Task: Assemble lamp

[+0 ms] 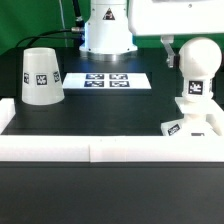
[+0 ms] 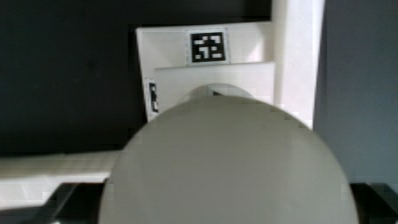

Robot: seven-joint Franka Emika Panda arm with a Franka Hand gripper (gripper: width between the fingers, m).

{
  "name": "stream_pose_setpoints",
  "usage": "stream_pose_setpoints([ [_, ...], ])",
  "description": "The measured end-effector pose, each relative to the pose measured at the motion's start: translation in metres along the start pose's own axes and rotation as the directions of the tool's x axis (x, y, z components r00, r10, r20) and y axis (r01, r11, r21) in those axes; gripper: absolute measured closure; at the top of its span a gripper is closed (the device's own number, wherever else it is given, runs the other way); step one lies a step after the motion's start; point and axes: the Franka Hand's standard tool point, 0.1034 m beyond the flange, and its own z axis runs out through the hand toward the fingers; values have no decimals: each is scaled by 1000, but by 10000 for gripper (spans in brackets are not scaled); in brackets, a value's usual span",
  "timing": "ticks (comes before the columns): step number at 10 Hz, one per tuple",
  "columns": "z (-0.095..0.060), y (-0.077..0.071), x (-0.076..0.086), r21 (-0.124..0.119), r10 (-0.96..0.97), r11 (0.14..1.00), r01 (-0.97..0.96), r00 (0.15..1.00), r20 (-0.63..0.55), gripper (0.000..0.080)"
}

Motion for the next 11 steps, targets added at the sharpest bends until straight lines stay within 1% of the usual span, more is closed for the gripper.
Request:
stream_pose_setpoints([
  [1, 0, 0, 0, 0, 105, 995, -105, 995, 4, 220],
  [3, 0, 0, -1, 2, 242, 970, -242, 970, 6, 220],
  [5, 1, 0, -1, 2, 395, 918, -395, 918, 13, 220],
  [7, 1, 0, -1, 10, 514, 858, -514, 858, 24, 213],
  [8, 1, -1, -2, 14, 548, 836, -549, 836, 30, 213],
  [9, 1, -2, -2, 15, 520, 854, -521, 853, 29, 121],
  [10, 1, -2, -2, 16, 493, 869, -494, 869, 28, 121],
  [11, 1, -3, -1, 25, 472, 881, -472, 881, 17, 102],
])
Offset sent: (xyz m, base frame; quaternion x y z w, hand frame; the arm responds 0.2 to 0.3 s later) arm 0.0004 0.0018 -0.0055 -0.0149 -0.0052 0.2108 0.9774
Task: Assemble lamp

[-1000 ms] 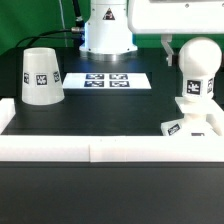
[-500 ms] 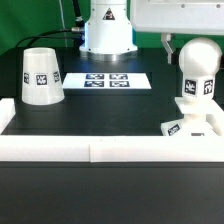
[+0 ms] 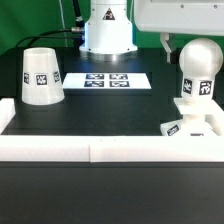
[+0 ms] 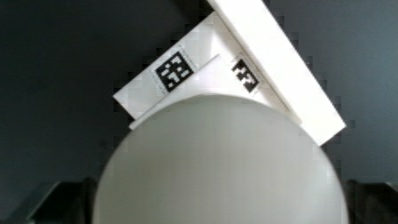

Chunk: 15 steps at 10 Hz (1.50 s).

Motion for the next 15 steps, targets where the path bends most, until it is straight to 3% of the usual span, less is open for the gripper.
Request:
stream_pose_setpoints([
  [4, 0, -4, -3, -1, -358, 934, 358, 934, -1, 100],
  [8, 0, -3, -3, -2, -620, 784, 620, 784, 0, 100],
  [15, -3, -1, 4, -37, -972, 232, 972, 233, 30, 100],
])
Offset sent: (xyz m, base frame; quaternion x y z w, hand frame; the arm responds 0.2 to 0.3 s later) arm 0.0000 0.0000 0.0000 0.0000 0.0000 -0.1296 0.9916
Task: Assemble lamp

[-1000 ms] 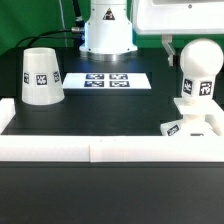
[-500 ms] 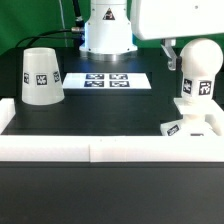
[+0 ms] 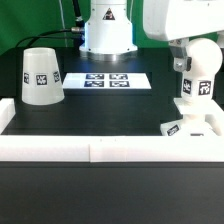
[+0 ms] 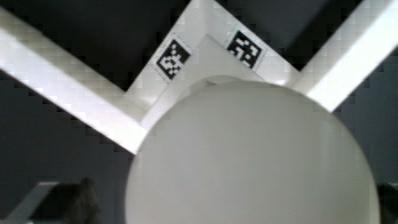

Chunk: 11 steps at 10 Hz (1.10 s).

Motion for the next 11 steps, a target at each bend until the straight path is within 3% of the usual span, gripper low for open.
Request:
stream_pose_setpoints([
  [5, 1, 0, -1, -12, -326, 945, 326, 945, 16, 100],
  [7, 2, 1, -2, -15, -488, 873, 488, 873, 28, 100],
  [9, 2, 2, -3, -15, -500, 866, 500, 866, 30, 123],
  [10, 2, 2, -3, -15, -495, 868, 496, 868, 30, 222],
  [11, 2, 2, -3, -16, -479, 877, 480, 877, 29, 222],
])
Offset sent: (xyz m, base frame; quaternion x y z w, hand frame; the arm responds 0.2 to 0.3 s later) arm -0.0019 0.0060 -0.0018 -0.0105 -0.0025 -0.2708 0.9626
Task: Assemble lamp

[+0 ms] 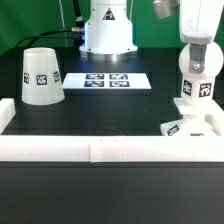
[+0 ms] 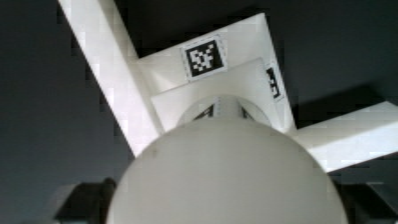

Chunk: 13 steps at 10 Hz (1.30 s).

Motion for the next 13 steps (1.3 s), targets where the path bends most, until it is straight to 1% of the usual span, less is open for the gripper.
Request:
stream_pose_setpoints([
  [2, 0, 0, 0, 1, 49, 999, -49, 999, -1, 222],
  [4, 0, -1, 1, 1, 255, 967, -255, 967, -2, 222],
  [5, 0, -1, 1, 3, 337, 942, -336, 942, -2, 222],
  [7, 1, -1, 0, 4, 507, 862, -507, 862, -2, 222],
  [8, 1, -1, 1, 5, 582, 813, -582, 813, -3, 220],
  [10, 1, -1, 2, 4, 727, 687, -727, 687, -10, 220],
  [11, 1, -1, 2, 5, 809, 588, -809, 588, -10, 220],
  [13, 0, -1, 2, 6, 906, 424, -906, 424, -9, 220],
])
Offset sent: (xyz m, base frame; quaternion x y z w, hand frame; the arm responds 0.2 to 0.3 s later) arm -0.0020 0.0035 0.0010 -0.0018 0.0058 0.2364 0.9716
